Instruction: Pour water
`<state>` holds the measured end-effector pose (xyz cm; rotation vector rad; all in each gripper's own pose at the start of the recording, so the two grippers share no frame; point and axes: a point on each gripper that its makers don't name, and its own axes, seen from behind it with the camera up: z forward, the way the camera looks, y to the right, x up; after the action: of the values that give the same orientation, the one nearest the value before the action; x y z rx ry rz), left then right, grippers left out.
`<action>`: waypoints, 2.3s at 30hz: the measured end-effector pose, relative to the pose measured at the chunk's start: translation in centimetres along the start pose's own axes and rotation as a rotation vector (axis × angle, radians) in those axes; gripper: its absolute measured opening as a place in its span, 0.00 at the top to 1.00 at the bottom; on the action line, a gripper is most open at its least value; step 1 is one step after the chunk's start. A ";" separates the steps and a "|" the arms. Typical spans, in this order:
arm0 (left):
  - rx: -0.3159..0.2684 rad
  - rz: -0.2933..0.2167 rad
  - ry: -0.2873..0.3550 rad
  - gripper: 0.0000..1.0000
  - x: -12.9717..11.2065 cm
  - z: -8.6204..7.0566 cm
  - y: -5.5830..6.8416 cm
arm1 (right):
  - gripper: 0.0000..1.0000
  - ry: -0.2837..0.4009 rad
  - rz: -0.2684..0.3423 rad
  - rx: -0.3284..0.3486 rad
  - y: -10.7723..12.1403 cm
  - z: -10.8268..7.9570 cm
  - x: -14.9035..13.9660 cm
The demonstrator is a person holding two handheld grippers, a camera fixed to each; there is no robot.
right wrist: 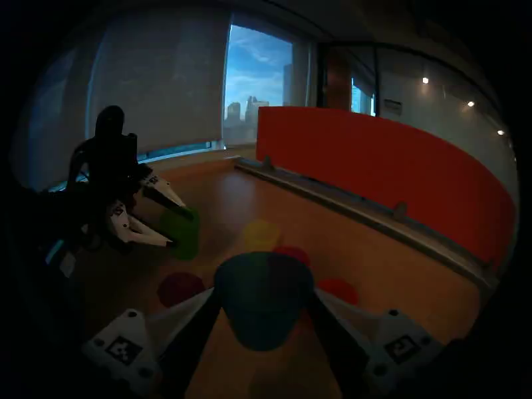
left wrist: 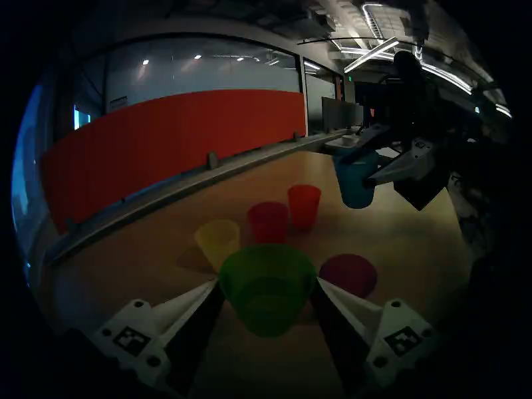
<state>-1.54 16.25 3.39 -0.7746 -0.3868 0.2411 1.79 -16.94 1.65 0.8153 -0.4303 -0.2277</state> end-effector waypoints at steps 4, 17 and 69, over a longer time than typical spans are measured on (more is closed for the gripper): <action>-0.009 -0.002 -0.021 0.14 -1.1 0.5 0.3 | 0.10 -0.023 0.007 0.004 -0.2 0.4 -1.3; -0.025 -0.008 -0.111 0.14 -5.0 1.7 0.6 | 0.10 -0.069 0.011 0.014 -0.7 1.2 -4.0; 0.028 -0.014 -0.124 0.01 -6.7 -3.9 0.4 | 0.04 -0.145 0.017 0.061 -4.3 4.0 -9.8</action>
<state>-5.92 11.70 -1.07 -0.7309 -0.5049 0.2813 -8.90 -18.88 -1.89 0.8579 -0.5822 -0.2598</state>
